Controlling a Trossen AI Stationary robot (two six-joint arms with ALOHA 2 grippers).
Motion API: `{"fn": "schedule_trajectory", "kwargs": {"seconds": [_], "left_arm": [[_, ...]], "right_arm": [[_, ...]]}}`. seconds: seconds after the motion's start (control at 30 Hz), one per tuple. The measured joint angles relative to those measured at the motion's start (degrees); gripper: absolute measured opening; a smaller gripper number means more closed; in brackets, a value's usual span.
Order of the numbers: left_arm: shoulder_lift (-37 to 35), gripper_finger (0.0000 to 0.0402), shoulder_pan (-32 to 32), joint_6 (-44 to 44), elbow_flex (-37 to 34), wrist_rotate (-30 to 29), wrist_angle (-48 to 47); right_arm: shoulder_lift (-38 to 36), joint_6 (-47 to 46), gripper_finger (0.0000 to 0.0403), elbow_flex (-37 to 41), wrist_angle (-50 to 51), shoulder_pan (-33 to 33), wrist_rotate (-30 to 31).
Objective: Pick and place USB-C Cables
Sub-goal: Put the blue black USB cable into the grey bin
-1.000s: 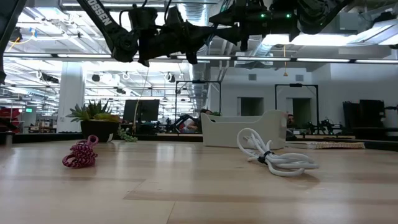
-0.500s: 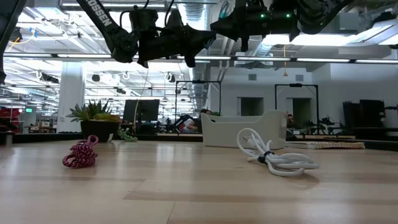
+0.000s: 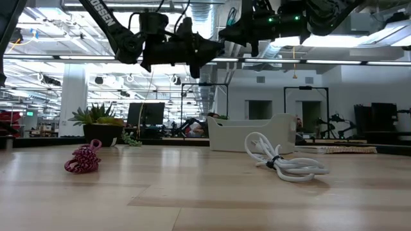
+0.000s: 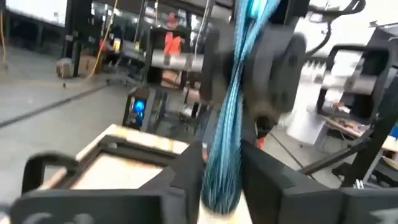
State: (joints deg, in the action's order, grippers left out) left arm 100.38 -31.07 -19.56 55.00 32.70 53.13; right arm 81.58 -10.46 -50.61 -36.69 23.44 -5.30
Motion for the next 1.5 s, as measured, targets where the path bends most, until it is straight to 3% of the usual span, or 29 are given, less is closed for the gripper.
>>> {"fn": "schedule_trajectory", "kwargs": {"seconds": [0.3,0.53,0.77,1.03,1.27,1.5], "left_arm": [[-2.2,0.0194,-1.3,-0.9,0.0,9.1,-11.2],[-9.2,0.0213,-2.4,5.0,0.0,10.7,-30.4],[-19.2,0.0213,-2.0,12.3,-0.1,5.7,-46.2],[-29.3,0.0213,-1.8,14.7,-0.1,-4.9,-56.3],[-31.6,0.0213,-1.8,15.0,-0.1,-9.0,-59.5],[-31.4,0.0213,-1.8,16.0,-0.1,-11.5,-64.2]], "right_arm": [[-4.7,0.0,0.0015,0.0,5.0,1.7,1.1],[-10.4,0.2,0.0015,0.0,15.7,3.1,5.5],[-12.6,-1.5,0.0014,0.0,32.0,3.3,13.0],[-7.9,-7.5,0.0014,0.0,43.1,2.2,12.5],[-3.0,-9.3,0.0014,0.0,45.0,-0.3,12.2],[2.1,-10.7,0.0014,-3.0,53.1,-4.0,12.9]]}}
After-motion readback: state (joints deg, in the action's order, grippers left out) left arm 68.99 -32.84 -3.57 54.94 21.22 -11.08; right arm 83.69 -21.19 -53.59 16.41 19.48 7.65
